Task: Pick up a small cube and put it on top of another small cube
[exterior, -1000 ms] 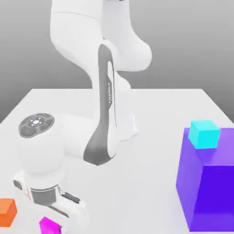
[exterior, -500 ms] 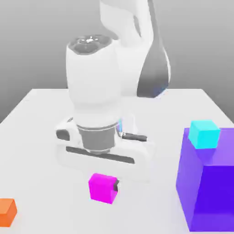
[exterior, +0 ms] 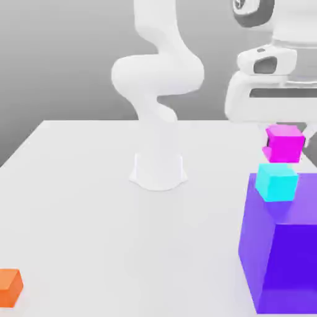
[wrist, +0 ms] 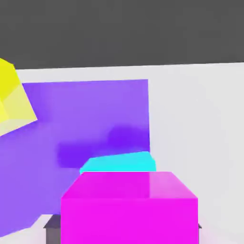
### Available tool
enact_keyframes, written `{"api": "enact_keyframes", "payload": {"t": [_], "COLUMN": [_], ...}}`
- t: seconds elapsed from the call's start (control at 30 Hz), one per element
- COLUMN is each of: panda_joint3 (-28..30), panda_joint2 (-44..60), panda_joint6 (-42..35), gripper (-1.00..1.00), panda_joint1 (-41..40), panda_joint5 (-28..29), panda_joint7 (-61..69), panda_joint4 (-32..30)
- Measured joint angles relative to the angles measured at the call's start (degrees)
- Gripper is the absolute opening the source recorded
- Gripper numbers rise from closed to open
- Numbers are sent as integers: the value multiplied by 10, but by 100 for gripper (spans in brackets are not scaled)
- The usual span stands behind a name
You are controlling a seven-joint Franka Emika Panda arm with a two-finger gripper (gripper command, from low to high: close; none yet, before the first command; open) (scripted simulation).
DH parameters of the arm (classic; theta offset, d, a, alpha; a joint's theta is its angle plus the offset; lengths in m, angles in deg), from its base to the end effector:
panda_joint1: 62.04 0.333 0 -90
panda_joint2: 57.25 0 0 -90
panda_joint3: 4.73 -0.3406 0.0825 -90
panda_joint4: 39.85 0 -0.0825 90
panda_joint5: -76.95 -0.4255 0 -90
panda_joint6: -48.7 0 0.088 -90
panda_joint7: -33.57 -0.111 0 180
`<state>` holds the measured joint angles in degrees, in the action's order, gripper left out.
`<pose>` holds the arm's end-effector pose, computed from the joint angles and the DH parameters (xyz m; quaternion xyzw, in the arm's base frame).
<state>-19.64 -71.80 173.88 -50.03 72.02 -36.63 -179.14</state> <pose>0.4268 0.2207 0.3942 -0.9185 0.3954 0.0017 0.0023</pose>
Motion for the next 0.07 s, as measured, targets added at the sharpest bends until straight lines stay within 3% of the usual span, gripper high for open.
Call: {"api": "enact_keyframes", "payload": {"t": [0.07], "panda_joint3": [0], "panda_joint2": [0], "panda_joint6": [0], "gripper": [100], "panda_joint1": [0], "panda_joint5": [0], "panda_joint7": [0], "panda_joint4": [0]}}
